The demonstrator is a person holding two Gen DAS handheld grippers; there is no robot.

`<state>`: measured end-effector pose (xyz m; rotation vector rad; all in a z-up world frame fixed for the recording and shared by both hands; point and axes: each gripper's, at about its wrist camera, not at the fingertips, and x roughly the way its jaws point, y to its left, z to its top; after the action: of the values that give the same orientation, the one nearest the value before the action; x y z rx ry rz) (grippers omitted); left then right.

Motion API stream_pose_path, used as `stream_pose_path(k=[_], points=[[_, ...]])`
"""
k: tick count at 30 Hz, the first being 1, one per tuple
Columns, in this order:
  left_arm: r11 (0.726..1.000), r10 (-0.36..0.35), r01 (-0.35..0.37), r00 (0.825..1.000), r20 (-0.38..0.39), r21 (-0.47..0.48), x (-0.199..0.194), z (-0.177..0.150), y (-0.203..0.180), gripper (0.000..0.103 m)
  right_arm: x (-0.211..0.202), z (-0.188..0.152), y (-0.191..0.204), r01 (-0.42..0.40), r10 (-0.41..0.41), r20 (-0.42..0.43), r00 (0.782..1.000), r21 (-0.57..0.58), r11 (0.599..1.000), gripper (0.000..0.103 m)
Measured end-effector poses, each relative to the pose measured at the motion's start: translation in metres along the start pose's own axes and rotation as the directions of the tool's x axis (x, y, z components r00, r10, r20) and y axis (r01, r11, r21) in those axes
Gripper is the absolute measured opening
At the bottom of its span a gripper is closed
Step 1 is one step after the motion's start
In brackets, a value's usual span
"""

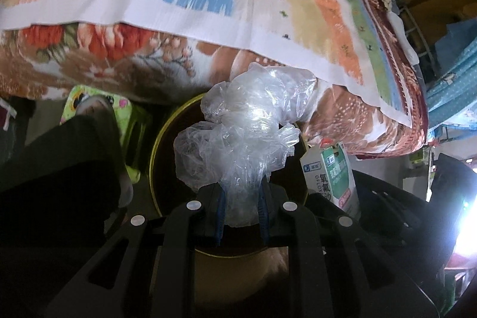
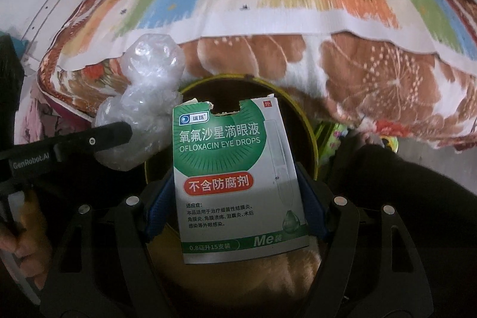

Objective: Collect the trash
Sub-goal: 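Open both tools to drop the box and bag into the bin, then move both tools back toward the tissues and mask on the blanket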

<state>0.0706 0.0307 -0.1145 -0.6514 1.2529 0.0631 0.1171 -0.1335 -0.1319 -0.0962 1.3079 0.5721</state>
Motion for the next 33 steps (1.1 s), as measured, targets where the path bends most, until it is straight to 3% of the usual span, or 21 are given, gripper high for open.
stream_pose_path(k=[2,6,12,20,28,33], points=[[1.0,-0.005,0.005,1.0,0.004,-0.006,-0.001,0.001,0.001,0.02,0.001,0.0,-0.003,-0.007,0.007,-0.006,1.0,0.018,1.0,0.071],[0.999,-0.017,0.018,1.0,0.024,-0.029,-0.005,0.003,0.005,0.05,0.008,0.0,-0.002,-0.017,0.018,-0.038,0.999,0.024,1.0,0.074],[0.998,-0.051,0.053,0.997,0.06,-0.029,-0.016,0.006,0.004,0.052,0.005,0.002,-0.004,-0.028,0.029,-0.026,0.999,0.037,0.999,0.082],[0.998,-0.062,0.058,0.99,0.127,0.035,-0.041,0.017,-0.005,0.056,-0.011,0.01,0.001,0.001,-0.001,0.038,0.999,-0.014,1.0,0.082],[0.989,0.032,-0.064,0.974,0.225,0.137,-0.072,0.047,-0.017,0.071,-0.045,0.049,0.001,0.039,-0.027,0.148,0.989,-0.079,0.996,0.085],[0.987,0.052,-0.086,0.972,0.23,0.139,-0.076,0.069,-0.017,0.077,-0.056,0.071,0.006,0.045,-0.023,0.185,0.982,-0.119,0.992,0.087]])
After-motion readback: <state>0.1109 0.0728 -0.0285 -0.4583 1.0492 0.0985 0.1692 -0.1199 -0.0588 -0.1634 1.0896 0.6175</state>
